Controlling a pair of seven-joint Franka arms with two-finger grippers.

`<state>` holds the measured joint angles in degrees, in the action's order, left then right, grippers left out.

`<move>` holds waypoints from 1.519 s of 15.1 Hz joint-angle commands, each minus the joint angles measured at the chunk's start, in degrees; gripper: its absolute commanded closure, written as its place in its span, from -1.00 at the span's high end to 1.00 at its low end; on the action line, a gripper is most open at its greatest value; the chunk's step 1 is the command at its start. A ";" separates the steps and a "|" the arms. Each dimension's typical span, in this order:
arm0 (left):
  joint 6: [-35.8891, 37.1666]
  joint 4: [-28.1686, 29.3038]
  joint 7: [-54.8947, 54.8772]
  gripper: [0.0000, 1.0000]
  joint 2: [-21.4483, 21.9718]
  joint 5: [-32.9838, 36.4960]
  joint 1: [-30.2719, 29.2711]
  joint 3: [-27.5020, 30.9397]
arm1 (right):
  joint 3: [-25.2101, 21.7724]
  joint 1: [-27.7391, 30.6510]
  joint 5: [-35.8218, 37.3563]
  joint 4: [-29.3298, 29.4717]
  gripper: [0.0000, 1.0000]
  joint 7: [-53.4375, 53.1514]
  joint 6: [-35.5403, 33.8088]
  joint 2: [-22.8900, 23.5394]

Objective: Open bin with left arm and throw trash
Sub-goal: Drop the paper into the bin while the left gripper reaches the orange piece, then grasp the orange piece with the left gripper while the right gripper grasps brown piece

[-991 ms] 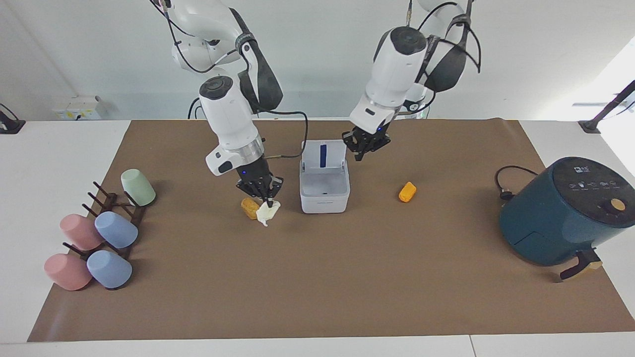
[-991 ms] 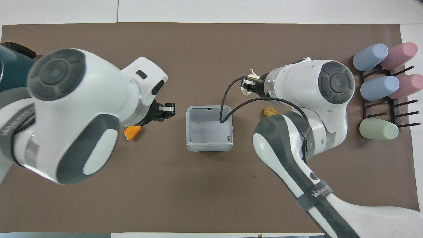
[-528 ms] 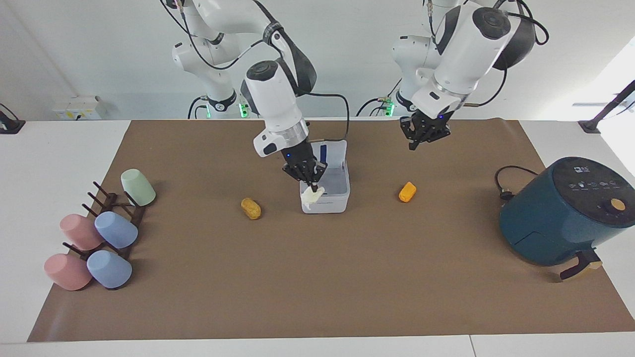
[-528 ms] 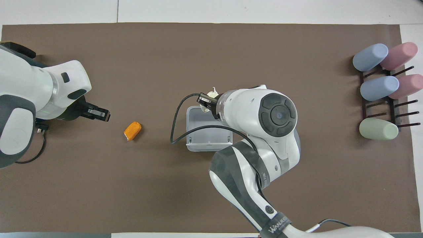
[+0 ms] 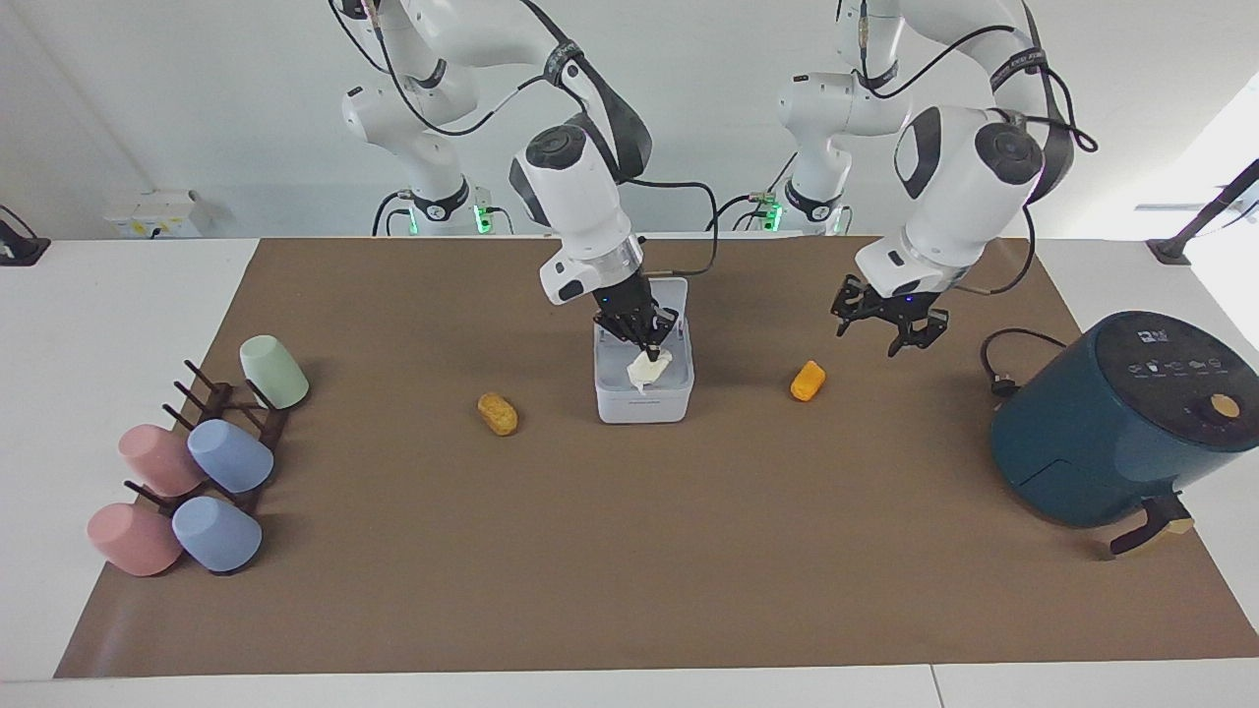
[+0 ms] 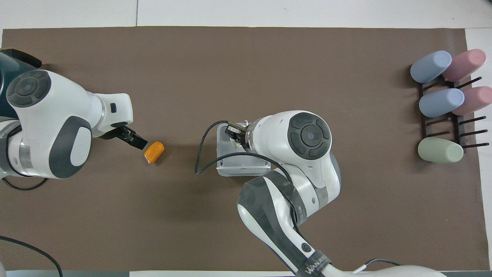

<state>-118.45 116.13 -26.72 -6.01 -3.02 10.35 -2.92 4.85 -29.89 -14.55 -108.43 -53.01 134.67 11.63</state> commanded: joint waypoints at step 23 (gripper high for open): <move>-13.39 10.00 -0.18 -0.02 -4.18 3.99 4.07 0.38 | -0.54 19.25 11.74 -8.63 1.00 60.20 4.98 5.41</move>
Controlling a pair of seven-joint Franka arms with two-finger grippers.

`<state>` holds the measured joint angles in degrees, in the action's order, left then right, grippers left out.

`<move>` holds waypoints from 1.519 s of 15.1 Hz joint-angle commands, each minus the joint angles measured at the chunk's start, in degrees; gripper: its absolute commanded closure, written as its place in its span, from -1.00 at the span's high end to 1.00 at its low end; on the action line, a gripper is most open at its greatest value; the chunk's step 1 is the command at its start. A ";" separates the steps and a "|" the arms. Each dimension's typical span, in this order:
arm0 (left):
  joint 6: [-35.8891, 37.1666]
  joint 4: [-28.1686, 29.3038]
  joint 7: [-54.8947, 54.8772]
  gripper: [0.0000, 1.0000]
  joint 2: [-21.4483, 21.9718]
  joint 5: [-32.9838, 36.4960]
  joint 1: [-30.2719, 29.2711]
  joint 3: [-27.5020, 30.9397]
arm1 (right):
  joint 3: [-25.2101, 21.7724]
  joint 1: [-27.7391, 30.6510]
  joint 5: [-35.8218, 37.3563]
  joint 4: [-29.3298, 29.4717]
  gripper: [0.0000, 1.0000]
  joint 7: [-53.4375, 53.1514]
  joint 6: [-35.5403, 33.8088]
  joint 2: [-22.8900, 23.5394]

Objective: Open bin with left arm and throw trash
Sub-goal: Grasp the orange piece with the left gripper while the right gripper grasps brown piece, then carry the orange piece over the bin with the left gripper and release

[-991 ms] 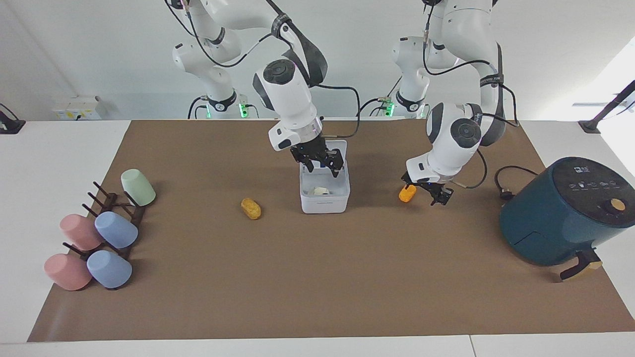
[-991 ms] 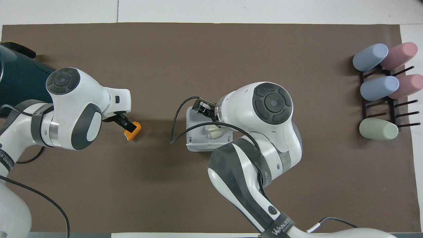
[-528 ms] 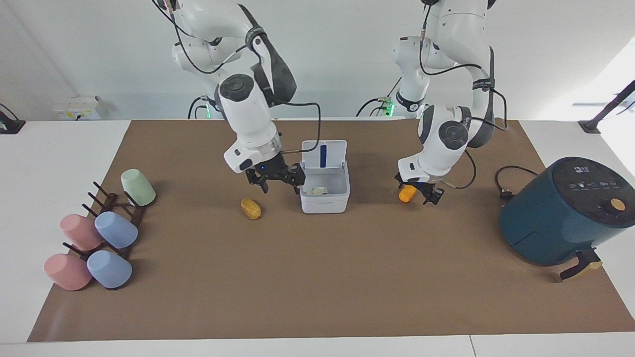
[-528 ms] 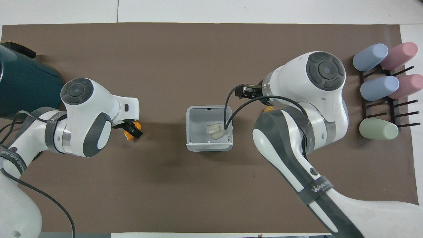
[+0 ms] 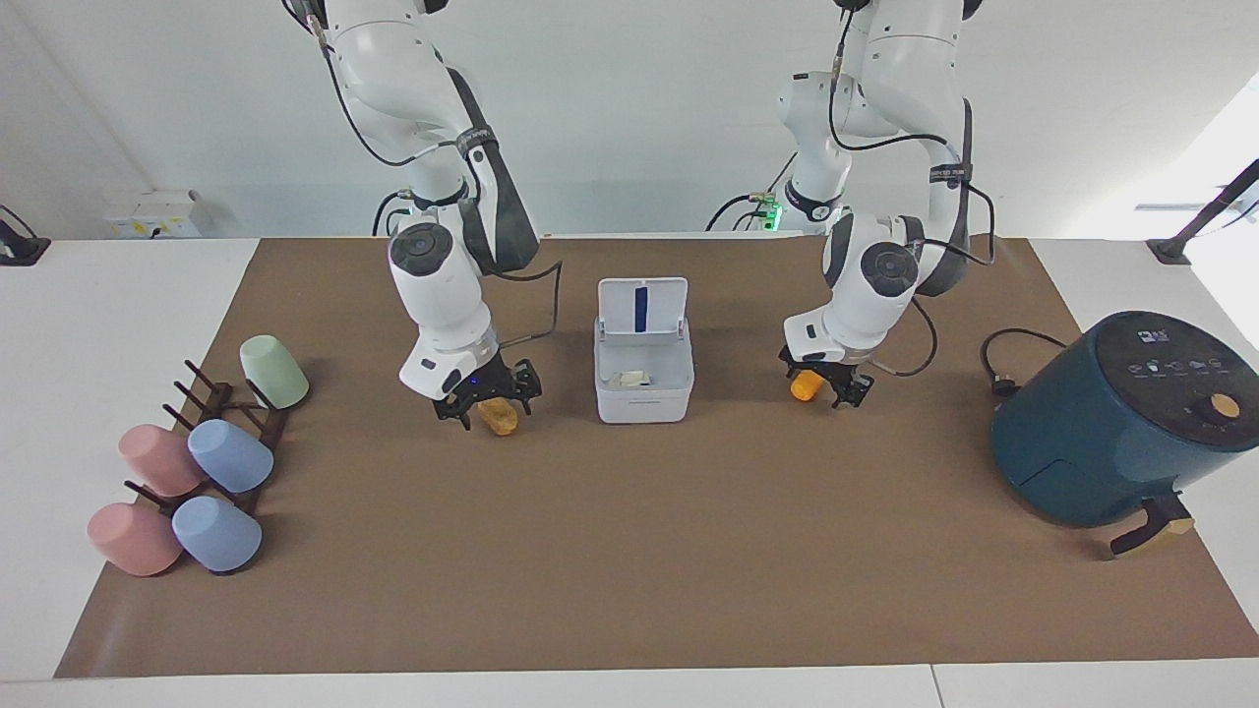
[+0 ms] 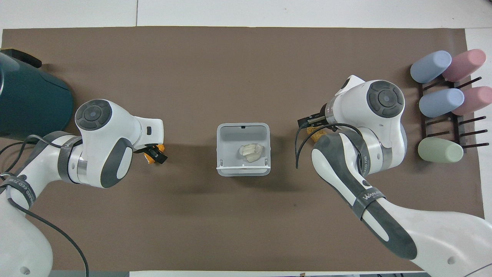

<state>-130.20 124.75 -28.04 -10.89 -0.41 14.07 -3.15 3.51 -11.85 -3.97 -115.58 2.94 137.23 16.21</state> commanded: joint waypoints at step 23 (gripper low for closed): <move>2.77 -18.76 44.57 -1.00 -2.82 -19.19 19.94 -0.72 | 0.80 1.83 0.28 9.04 -1.00 -4.07 -16.10 -4.87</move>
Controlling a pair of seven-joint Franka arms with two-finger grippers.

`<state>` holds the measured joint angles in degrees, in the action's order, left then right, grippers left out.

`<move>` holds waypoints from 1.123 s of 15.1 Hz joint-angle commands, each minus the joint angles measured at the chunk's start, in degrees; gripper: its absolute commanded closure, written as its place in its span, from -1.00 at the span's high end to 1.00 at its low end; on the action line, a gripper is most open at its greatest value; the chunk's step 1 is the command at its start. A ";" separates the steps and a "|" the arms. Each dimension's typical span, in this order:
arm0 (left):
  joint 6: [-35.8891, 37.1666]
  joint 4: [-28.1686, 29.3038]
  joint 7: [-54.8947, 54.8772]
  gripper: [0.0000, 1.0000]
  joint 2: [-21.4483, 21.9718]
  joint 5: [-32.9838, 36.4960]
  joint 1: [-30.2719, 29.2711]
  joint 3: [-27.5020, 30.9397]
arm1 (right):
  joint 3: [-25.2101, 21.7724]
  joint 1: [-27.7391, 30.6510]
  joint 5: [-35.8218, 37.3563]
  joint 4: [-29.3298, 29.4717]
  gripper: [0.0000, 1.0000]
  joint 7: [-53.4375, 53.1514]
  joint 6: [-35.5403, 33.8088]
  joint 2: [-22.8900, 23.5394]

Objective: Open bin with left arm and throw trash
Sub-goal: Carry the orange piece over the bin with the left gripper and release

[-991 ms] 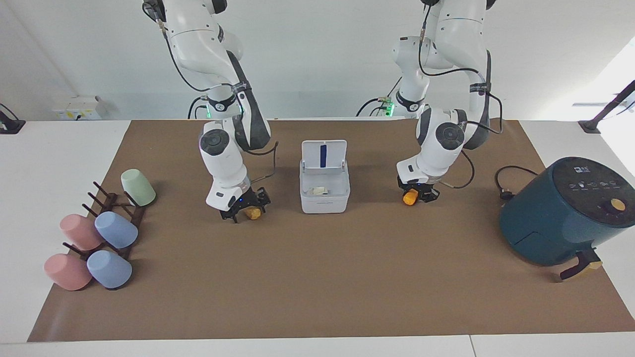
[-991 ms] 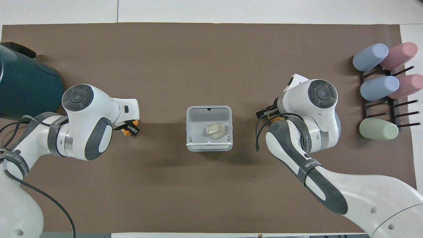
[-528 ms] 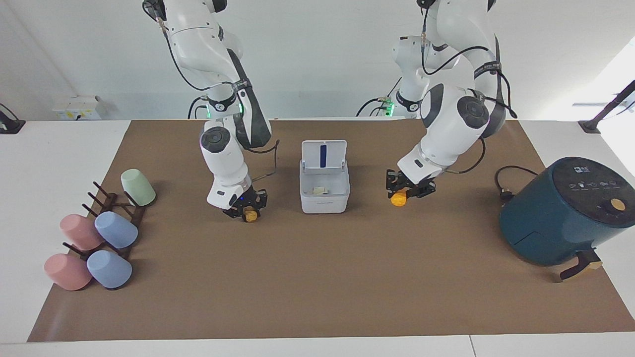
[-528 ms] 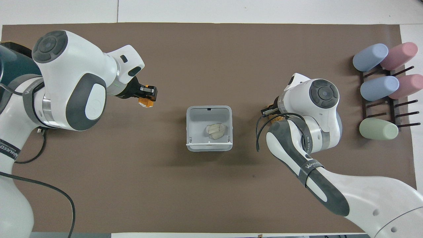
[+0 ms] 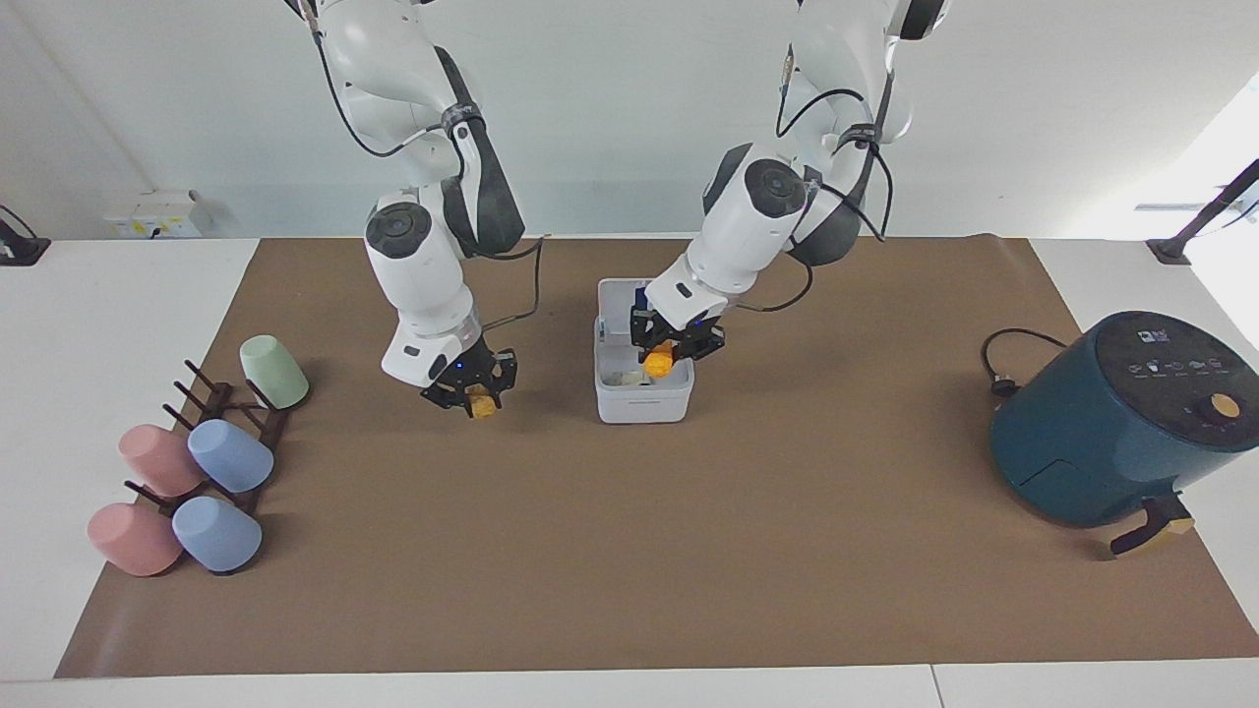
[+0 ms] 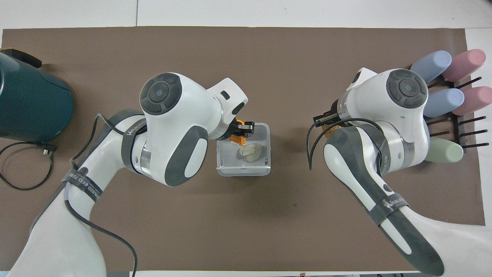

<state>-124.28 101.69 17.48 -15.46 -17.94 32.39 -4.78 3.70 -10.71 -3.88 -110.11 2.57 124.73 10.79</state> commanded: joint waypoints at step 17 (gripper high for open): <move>6.21 -4.28 -1.66 1.00 2.37 -1.58 -5.47 1.62 | 2.37 -8.00 -13.96 5.96 -1.00 -32.98 7.54 2.21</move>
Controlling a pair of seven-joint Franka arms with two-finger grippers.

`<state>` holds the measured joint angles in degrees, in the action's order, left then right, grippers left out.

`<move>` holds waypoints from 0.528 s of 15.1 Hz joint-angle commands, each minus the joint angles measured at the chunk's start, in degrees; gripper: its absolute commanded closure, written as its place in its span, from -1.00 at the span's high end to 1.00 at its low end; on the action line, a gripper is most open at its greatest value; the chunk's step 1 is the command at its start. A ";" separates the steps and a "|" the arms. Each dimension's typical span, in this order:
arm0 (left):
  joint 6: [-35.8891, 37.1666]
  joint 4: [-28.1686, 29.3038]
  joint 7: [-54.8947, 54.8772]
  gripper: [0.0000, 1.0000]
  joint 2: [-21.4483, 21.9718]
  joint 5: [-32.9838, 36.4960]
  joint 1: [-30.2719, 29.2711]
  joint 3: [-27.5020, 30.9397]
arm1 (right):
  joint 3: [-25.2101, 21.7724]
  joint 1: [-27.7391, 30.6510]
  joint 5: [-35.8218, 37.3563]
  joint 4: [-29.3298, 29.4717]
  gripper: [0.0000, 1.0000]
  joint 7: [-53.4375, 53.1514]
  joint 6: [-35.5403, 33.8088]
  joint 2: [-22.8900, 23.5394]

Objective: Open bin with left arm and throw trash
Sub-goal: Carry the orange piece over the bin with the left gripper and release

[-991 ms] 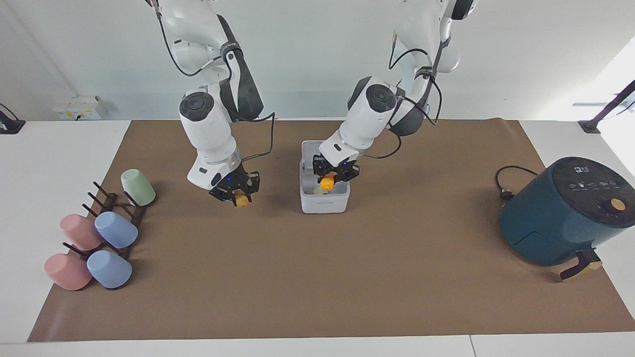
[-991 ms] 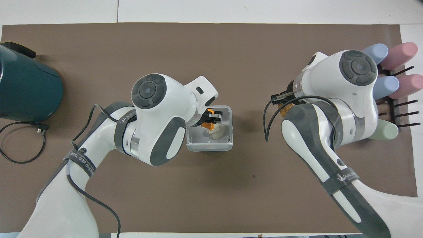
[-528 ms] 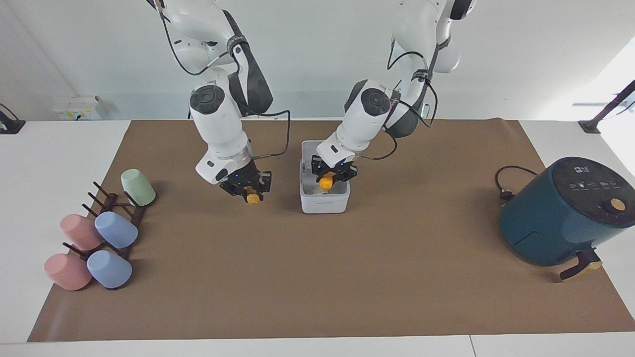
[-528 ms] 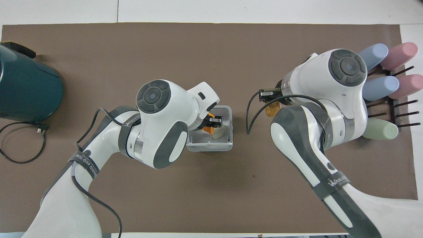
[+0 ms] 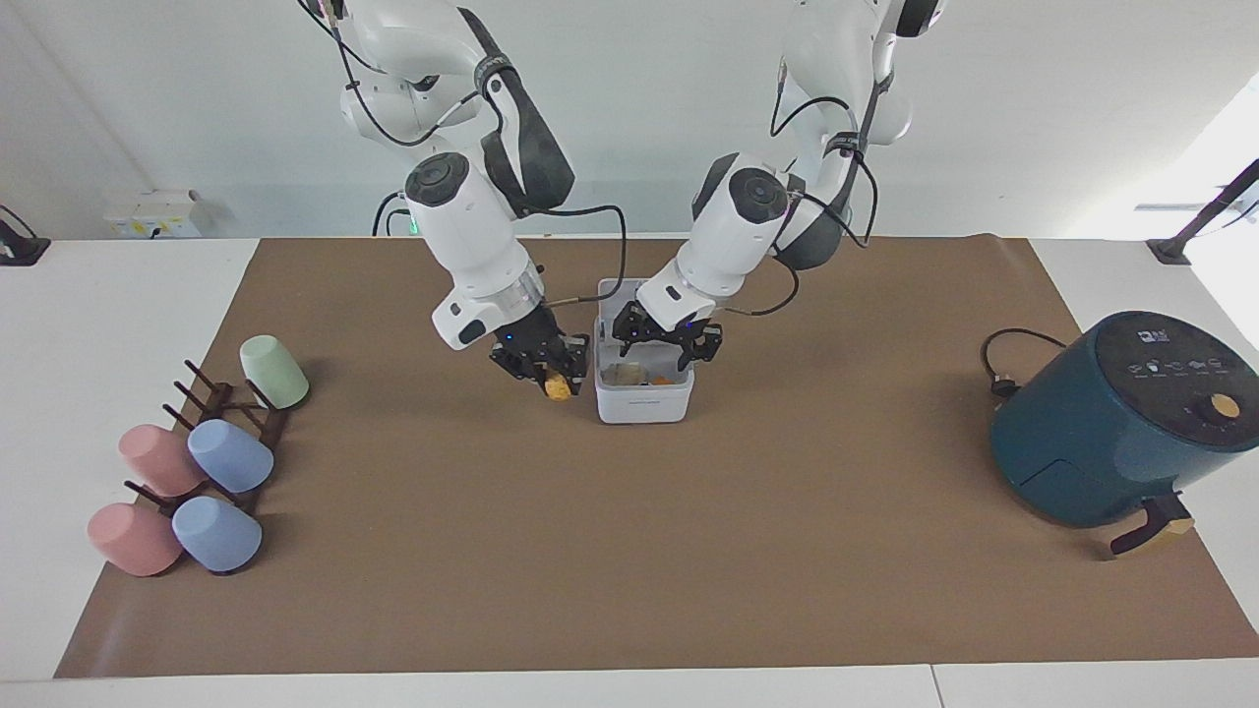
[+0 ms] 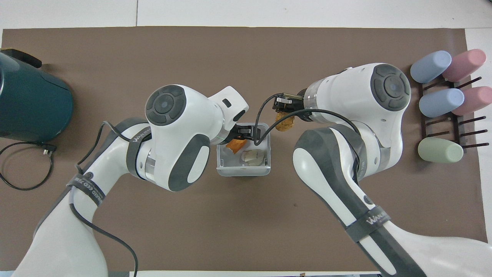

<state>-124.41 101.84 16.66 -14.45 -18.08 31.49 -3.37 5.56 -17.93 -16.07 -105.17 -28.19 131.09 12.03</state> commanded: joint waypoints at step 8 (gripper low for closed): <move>21.12 -7.97 -11.52 1.00 8.90 10.51 -23.47 0.38 | 0.85 -6.50 -2.30 -0.74 -1.00 -11.18 6.11 1.59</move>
<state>-107.43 93.12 10.78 -8.13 -10.24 11.93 -2.45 6.03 -23.03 -16.99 -105.23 -37.96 135.24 12.96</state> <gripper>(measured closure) 0.000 0.595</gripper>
